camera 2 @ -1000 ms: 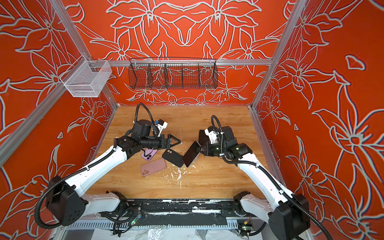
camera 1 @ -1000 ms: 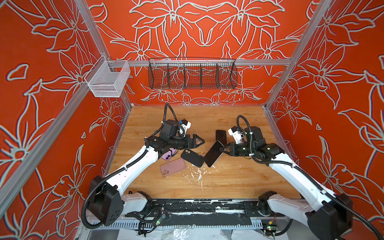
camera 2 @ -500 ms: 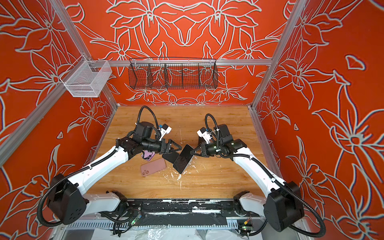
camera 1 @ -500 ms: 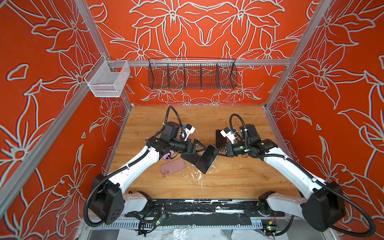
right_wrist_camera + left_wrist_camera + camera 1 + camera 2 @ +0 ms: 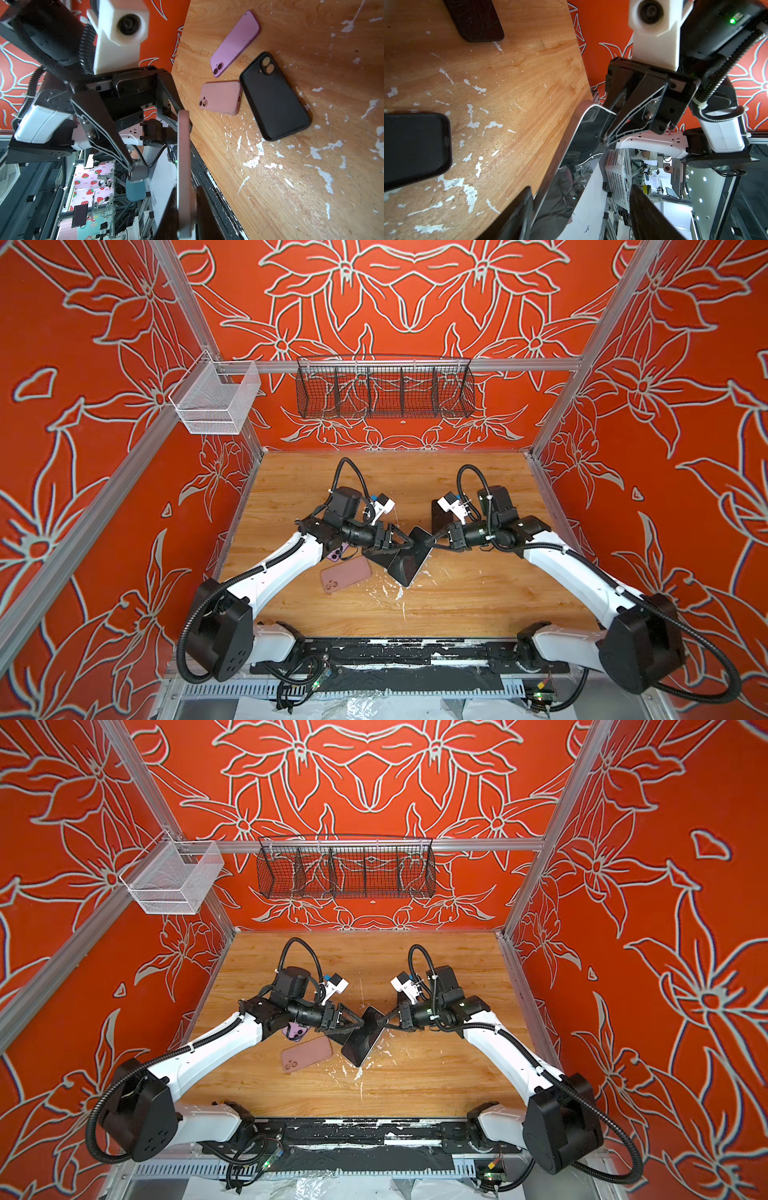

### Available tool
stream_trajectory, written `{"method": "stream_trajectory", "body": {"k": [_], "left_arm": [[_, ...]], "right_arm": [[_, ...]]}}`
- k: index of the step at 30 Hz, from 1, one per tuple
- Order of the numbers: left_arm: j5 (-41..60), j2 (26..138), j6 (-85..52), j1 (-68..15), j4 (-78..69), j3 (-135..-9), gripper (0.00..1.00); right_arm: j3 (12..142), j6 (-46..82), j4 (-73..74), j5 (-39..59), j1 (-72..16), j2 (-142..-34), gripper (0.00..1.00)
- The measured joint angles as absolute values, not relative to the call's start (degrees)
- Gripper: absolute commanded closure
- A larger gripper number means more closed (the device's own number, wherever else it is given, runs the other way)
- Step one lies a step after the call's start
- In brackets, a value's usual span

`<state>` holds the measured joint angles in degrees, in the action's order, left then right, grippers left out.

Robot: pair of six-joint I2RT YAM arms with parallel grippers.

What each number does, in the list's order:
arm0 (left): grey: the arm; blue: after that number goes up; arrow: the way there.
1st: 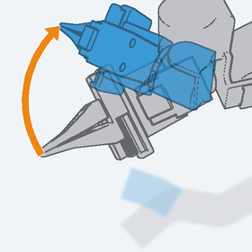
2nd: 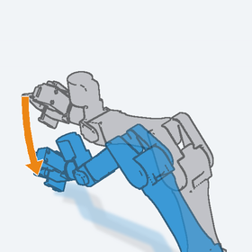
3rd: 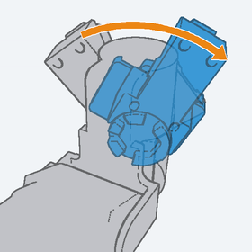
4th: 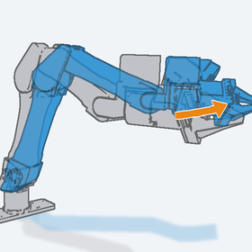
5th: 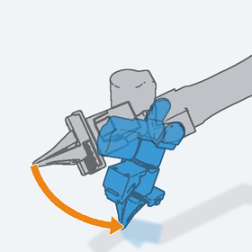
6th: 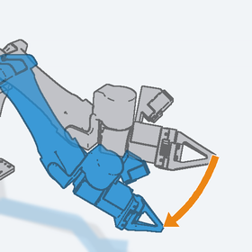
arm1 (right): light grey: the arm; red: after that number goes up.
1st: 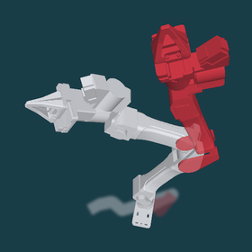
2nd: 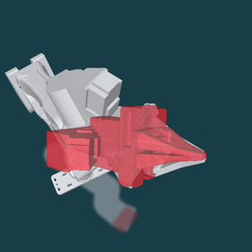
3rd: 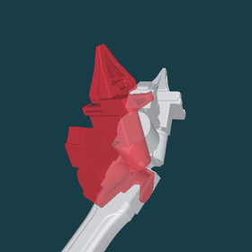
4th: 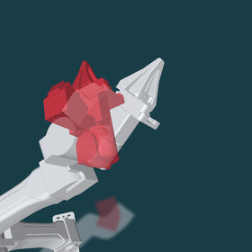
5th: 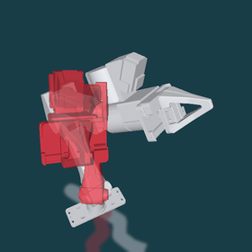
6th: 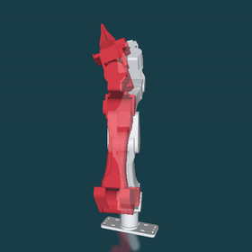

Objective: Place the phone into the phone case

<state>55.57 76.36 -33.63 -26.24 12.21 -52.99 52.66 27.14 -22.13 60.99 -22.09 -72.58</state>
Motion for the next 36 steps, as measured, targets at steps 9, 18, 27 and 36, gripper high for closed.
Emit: {"method": "stream_trajectory", "body": {"k": [9, 18, 27, 36], "left_arm": [[56.7, 78.0, -35.5, -25.9, 8.5, -52.6, 0.50], [60.8, 79.8, -38.1, -26.8, 1.8, -52.6, 0.51], [61.6, 80.2, -40.6, -29.1, -1.0, -52.4, 0.64], [60.5, 80.4, -44.4, -30.0, -6.1, -50.3, 0.72]], "right_arm": [[54.5, 27.3, -20.7, 66.6, -20.6, -77.0, 1.00], [54.7, 31.5, -12.5, 71.7, -16.6, -78.1, 1.00], [54.7, 34.2, -7.7, 74.4, -15.7, -80.1, 1.00], [53.9, 37.3, -3.6, 74.6, -15.1, -81.1, 1.00]]}}
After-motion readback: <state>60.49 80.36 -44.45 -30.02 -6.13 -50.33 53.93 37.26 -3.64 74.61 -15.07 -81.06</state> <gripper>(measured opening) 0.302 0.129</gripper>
